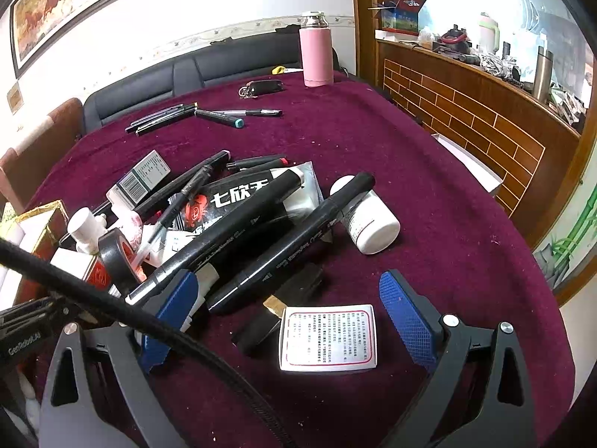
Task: Organize objects
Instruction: 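Grasp the white-core tape roll with the left gripper and lift it, then carry tape to the tray with the left gripper while the right grasps red-core tape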
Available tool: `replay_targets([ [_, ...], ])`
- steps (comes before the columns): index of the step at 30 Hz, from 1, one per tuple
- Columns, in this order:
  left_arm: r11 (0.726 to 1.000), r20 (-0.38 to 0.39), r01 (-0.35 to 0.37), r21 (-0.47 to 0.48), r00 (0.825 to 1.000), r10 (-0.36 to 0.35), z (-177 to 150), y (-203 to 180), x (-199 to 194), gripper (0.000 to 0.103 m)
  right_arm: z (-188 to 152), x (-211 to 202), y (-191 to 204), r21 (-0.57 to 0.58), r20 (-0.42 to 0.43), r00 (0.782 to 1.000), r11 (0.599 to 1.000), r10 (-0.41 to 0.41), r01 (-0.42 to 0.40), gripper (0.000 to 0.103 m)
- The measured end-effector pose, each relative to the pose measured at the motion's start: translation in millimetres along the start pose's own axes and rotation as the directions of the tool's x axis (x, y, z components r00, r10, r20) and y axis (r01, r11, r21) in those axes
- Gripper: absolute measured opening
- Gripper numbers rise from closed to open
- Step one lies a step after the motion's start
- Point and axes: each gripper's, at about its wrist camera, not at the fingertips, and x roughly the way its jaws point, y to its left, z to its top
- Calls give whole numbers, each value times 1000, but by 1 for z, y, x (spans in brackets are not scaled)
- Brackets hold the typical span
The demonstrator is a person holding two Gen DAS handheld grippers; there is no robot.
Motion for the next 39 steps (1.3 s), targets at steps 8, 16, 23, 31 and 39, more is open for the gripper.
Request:
replay_targets([
  [8,995,130,87,-48,988,-80,-7,11,-47,5,0,-3,-5,24,13,1000,1000,6,-6,99],
  [16,994,237,85,-62,969,-68,-25,43,-122,5,10,-44,33,-158,76,978,970,196,-182,98],
  [23,988,239,86,-124,970,-55,-50,80,-144,5,9,-2,89,-375,18,999,926,46,-36,92],
  [31,982,249,56,-181,968,-10,-65,107,-151,5,11,7,84,-313,-109,984,934,143,-170,19],
  [39,979,247,52,-198,969,-1,-76,114,-152,6,16,-31,52,-82,-160,885,887,438,-454,17],
])
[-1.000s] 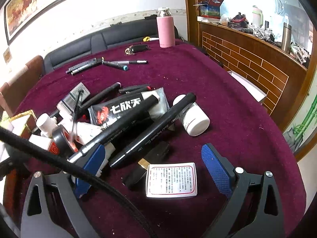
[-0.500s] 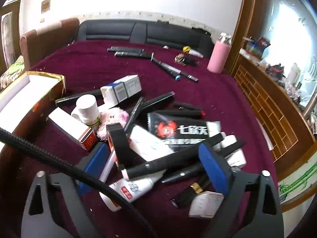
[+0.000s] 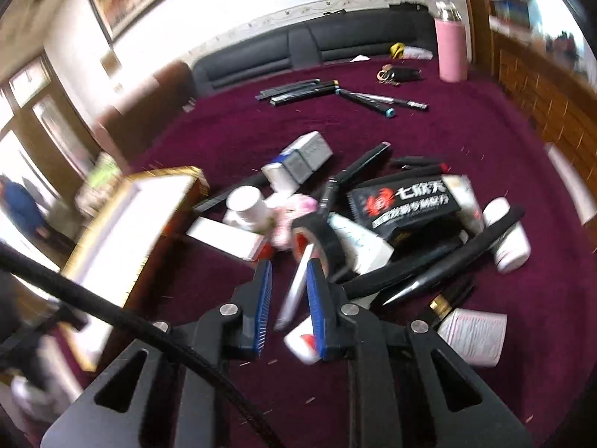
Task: Organize objects
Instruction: 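Carry tape to the tray with the left gripper while the right grasps red-core tape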
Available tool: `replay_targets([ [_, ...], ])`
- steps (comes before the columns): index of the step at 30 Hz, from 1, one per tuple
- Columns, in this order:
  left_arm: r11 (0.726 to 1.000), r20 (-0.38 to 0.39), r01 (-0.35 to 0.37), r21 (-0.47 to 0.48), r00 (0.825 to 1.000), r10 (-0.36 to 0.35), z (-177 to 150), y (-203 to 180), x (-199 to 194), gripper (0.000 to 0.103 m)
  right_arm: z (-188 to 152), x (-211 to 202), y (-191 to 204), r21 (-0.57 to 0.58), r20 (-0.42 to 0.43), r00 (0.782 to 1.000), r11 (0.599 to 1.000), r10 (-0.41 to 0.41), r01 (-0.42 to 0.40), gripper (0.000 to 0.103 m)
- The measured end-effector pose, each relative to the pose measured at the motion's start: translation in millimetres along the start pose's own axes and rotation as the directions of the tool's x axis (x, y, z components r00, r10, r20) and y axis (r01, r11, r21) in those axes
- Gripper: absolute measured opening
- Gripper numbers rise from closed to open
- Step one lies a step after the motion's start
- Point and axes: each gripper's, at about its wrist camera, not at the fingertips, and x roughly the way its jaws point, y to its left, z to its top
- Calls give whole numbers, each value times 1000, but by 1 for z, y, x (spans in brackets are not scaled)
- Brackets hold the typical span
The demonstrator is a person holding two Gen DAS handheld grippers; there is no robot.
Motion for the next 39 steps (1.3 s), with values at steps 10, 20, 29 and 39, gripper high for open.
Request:
replay_targets([
  [10,999,15,31,29,999,-31,-4,-16,-10,6,-7,-28,-17,199,23,954,933,300,-299,17],
  [20,999,-34,46,28,998,-45,-5,-25,-3,6,-3,-19,-14,170,-2,979,965,204,-201,36],
  [29,999,-55,45,23,998,-43,-11,-21,0,6,26,52,-11,17,-60,992,993,-114,116,51],
  [39,999,-85,45,-3,995,-45,-12,-12,16,6,17,49,-29,114,-103,994,993,21,-9,14],
])
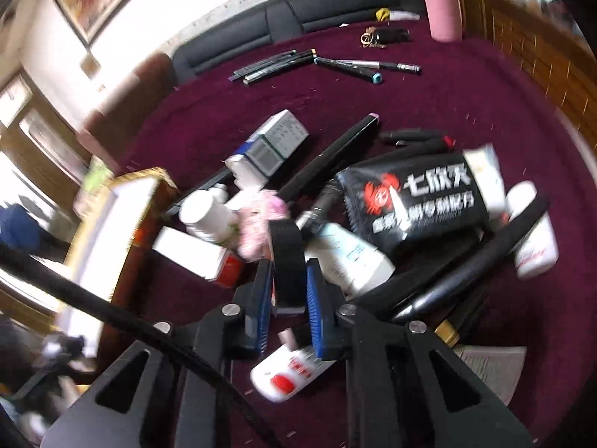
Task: Organize objects
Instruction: 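Carry tape to the tray with the left gripper while the right grasps red-core tape, then place both tape rolls in the white tray and open both grippers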
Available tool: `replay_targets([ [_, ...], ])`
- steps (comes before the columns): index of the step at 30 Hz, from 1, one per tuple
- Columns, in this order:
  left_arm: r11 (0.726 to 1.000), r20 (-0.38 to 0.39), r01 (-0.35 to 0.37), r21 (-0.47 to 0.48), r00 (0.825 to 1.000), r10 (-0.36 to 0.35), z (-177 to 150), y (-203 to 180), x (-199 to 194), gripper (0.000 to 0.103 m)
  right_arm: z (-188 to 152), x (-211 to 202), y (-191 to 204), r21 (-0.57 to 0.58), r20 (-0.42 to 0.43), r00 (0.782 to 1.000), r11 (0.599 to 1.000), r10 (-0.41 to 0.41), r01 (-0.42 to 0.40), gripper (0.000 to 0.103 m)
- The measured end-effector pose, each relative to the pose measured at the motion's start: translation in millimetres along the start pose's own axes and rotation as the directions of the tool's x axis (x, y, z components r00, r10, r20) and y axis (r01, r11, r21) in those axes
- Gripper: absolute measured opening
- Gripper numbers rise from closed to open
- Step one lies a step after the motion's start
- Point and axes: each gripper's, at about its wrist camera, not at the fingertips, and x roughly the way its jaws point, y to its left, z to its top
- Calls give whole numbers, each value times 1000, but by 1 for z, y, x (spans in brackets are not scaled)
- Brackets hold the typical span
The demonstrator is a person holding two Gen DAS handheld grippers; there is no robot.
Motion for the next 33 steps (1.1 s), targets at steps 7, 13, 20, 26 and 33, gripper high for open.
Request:
replay_targets([
  [7,1000,-11,6,14,1000,-6,-1,-8,4,6,-20,-17,-28,228,-7,931,908,364,-353,14],
  [13,1000,-10,8,9,1000,-8,-1,-11,0,6,-39,-16,-49,423,140,673,570,726,-704,15],
  [20,1000,4,8,22,1000,-8,1,-16,-9,6,-48,-7,-45,481,195,556,416,808,-772,16],
  [26,1000,38,-4,15,999,4,17,-8,-22,6,-28,-16,-4,407,112,607,521,787,-750,16],
  [33,995,58,-101,25,993,99,55,13,-27,6,-7,12,51,337,-13,694,657,720,-675,16],
])
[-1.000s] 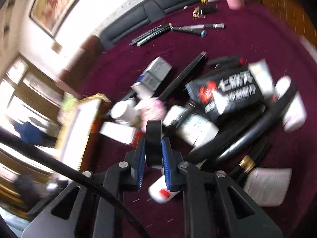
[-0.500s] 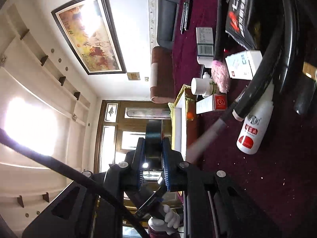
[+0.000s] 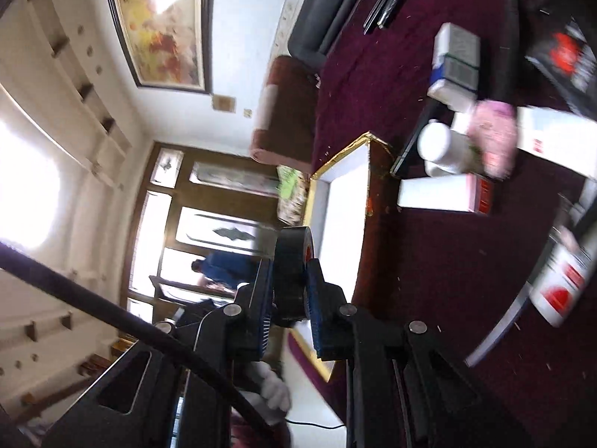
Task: Organize objects
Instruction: 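Place both tape rolls in the white tray and open both grippers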
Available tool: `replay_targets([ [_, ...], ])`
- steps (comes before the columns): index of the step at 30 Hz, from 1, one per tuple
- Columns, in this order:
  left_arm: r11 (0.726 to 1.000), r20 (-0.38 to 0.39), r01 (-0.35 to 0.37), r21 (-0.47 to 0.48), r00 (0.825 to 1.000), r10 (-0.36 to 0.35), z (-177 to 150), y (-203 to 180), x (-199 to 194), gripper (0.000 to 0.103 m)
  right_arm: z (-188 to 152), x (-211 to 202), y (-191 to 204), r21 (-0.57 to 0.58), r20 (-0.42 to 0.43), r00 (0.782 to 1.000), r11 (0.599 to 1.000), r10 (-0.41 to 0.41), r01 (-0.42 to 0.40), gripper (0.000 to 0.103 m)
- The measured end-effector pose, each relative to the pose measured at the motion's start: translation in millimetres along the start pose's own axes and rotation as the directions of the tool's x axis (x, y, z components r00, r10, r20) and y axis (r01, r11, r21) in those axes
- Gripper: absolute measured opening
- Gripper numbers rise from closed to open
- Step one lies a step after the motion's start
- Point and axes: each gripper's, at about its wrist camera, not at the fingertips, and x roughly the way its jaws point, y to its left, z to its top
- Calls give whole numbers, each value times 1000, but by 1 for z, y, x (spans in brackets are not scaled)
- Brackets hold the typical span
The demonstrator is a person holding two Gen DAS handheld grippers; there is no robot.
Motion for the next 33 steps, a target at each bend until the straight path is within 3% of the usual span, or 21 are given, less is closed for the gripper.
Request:
replay_targets([
  [6,997,-65,-32,-69,998,28,35,32,35,6,26,63,17,-61,-42,990,989,-136,133,17],
  [16,975,-227,-109,-192,972,64,67,70,128,5,59,134,2,-102,-60,924,923,-379,372,17],
  [23,969,-243,-136,-204,966,85,81,76,158,5,69,139,-3,-113,-34,888,885,-459,452,18],
  [24,969,-247,-138,-207,965,85,82,76,161,5,71,138,-3,-109,-27,884,880,-467,462,20],
  [25,967,-256,-140,-212,963,83,84,78,166,6,72,137,-2,-112,-23,878,873,-479,474,29],
  [27,964,-251,-129,-232,965,69,85,81,168,9,73,134,0,-129,-6,856,849,-518,513,41],
  [30,959,-254,-109,-262,966,41,88,84,170,13,73,131,12,-176,48,825,808,-563,562,41],
  [33,950,-249,-89,-301,969,12,92,90,167,25,73,123,28,-218,115,799,769,-591,600,41],
])
